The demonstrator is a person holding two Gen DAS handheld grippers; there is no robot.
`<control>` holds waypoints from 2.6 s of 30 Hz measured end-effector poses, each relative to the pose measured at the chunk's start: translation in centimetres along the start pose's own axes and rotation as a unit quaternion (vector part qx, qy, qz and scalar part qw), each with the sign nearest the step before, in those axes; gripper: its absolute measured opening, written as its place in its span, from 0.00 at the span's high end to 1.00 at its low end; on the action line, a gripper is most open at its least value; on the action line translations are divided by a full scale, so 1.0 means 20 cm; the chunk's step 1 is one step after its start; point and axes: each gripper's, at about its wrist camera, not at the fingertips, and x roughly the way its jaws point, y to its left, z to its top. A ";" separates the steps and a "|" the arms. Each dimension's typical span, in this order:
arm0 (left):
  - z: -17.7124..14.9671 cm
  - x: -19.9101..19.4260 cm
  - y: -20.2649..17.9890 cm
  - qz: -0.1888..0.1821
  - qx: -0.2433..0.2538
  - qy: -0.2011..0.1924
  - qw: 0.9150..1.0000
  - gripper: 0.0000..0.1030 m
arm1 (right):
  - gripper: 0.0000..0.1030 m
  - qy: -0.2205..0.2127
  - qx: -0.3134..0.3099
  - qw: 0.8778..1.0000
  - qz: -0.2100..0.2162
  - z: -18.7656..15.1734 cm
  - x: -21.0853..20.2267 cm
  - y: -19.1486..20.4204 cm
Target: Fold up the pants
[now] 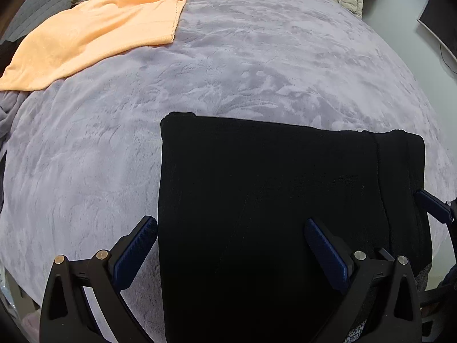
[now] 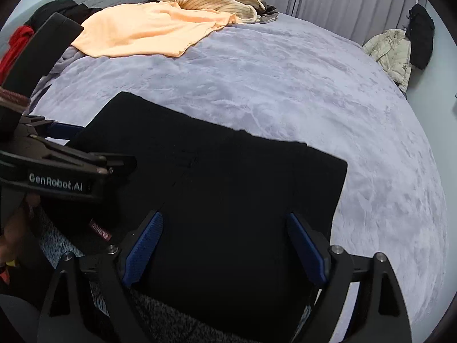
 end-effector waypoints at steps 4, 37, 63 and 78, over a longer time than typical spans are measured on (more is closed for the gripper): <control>-0.06 -0.03 0.00 -0.004 -0.003 -0.005 1.000 0.00 | 0.09 0.001 0.009 1.000 0.003 -0.09 -0.05 -0.02; -0.36 -0.31 0.23 -0.060 -0.029 -0.032 0.997 0.00 | 0.00 -0.047 -0.042 0.997 0.048 -0.26 -0.28 0.12; -0.20 -0.16 0.07 -0.072 -0.002 0.005 0.997 0.00 | 0.00 -0.024 0.038 0.994 0.097 -0.20 -0.21 -0.14; -0.18 -0.17 0.36 -0.139 -0.031 0.037 0.989 0.00 | 0.00 -0.010 0.241 0.966 0.093 -0.46 -0.23 -0.85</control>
